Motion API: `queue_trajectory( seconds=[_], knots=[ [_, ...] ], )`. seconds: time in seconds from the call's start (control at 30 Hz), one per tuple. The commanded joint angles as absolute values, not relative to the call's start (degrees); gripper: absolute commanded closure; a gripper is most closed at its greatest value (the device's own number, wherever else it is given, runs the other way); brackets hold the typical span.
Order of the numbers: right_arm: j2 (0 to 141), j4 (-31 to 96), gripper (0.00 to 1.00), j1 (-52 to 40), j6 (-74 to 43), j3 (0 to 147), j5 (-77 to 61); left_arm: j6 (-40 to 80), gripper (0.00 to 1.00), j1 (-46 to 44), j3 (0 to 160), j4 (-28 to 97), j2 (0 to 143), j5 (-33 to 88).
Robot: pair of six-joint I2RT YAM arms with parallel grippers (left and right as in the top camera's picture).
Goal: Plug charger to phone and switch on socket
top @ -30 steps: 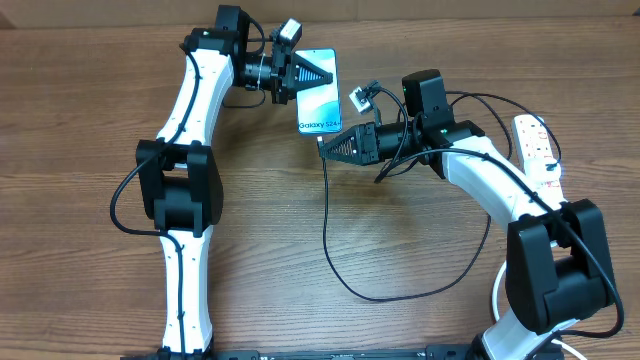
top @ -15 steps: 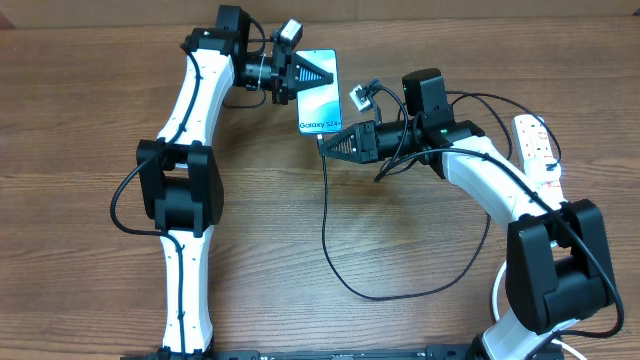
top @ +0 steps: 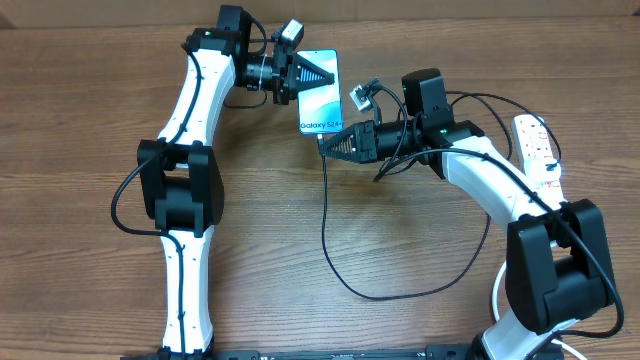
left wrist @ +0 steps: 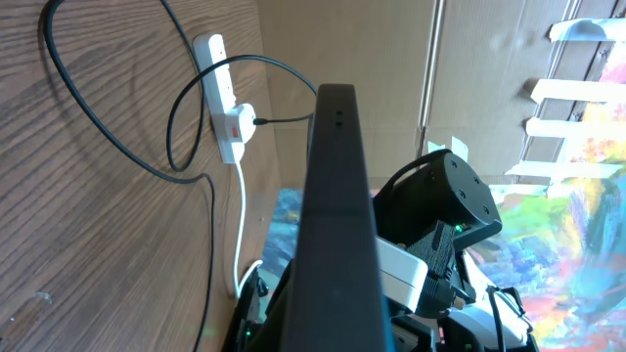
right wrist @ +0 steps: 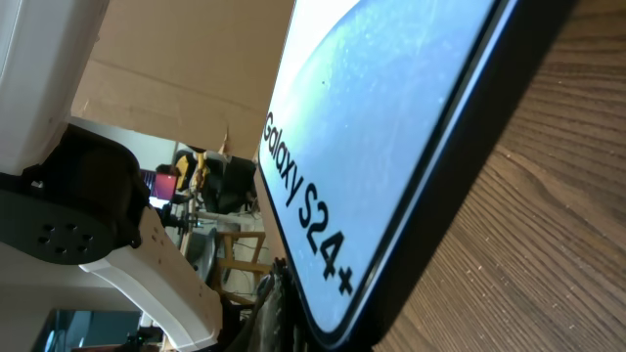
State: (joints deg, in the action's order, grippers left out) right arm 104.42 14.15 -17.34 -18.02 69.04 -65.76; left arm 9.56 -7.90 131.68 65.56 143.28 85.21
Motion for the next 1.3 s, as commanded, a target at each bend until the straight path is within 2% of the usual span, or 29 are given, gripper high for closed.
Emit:
queue_trajectory(
  seconds=[0.0,0.63,1.27],
  knots=[
    [103.02,13.72,0.96,-17.23,-18.79,69.71,-65.76,10.26,0.96,-8.25,132.86,65.65,142.06,86.78],
    [103.02,13.21,0.96,-16.47,-18.98,69.71,-67.51,10.35,0.96,-8.29,132.86,64.47,142.06,87.07],
    [103.02,6.46,0.96,-16.32,-31.35,69.71,-63.37,9.19,0.96,-8.29,132.86,64.45,142.06,88.29]
  ],
)
